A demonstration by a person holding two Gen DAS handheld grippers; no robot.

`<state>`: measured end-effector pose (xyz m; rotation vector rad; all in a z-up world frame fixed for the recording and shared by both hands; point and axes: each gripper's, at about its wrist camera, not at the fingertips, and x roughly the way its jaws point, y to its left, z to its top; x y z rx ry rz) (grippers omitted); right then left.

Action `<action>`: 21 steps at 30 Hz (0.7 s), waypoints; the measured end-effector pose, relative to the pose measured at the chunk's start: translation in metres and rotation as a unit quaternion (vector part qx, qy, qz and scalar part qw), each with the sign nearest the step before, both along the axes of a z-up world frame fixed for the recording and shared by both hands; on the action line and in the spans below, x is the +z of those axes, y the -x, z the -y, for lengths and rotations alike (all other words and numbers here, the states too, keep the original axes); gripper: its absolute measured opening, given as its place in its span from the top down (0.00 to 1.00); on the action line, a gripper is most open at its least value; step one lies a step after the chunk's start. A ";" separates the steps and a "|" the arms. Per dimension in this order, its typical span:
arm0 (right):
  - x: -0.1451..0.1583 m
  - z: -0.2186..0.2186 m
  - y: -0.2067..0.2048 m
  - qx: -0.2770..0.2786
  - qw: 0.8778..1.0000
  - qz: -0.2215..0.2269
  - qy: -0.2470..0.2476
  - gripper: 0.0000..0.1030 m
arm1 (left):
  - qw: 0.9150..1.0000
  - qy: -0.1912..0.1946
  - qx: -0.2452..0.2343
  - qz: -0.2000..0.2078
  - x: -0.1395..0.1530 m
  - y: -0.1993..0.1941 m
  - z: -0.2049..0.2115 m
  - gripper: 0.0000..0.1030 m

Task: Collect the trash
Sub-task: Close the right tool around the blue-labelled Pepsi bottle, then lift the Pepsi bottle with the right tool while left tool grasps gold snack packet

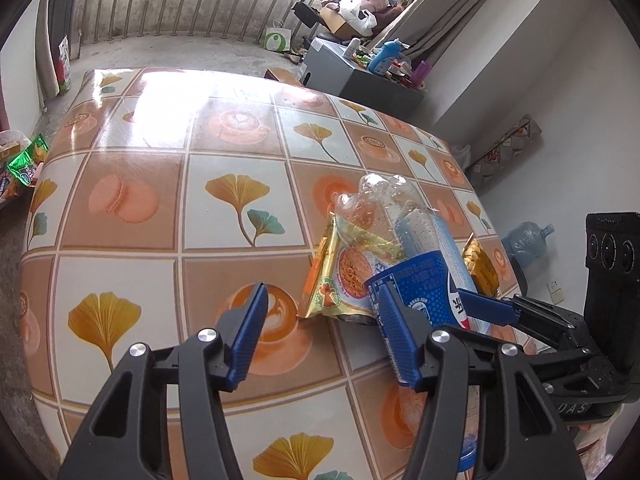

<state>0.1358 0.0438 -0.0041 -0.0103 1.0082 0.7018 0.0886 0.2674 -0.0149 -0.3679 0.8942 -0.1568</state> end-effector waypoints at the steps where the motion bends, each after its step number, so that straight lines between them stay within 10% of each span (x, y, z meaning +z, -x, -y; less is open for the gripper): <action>1: -0.001 -0.001 0.001 0.000 1.000 0.002 0.009 0.42 | 1.000 0.001 0.000 -0.002 -0.001 -0.001 0.000 0.48; 12: -0.012 -0.016 0.001 0.019 0.999 -0.011 0.031 0.40 | 1.000 0.005 -0.004 -0.010 -0.006 -0.005 -0.001 0.54; 21: 0.007 0.013 0.006 0.011 0.998 -0.021 -0.063 0.43 | 1.000 0.006 0.011 0.012 0.019 -0.005 -0.016 0.54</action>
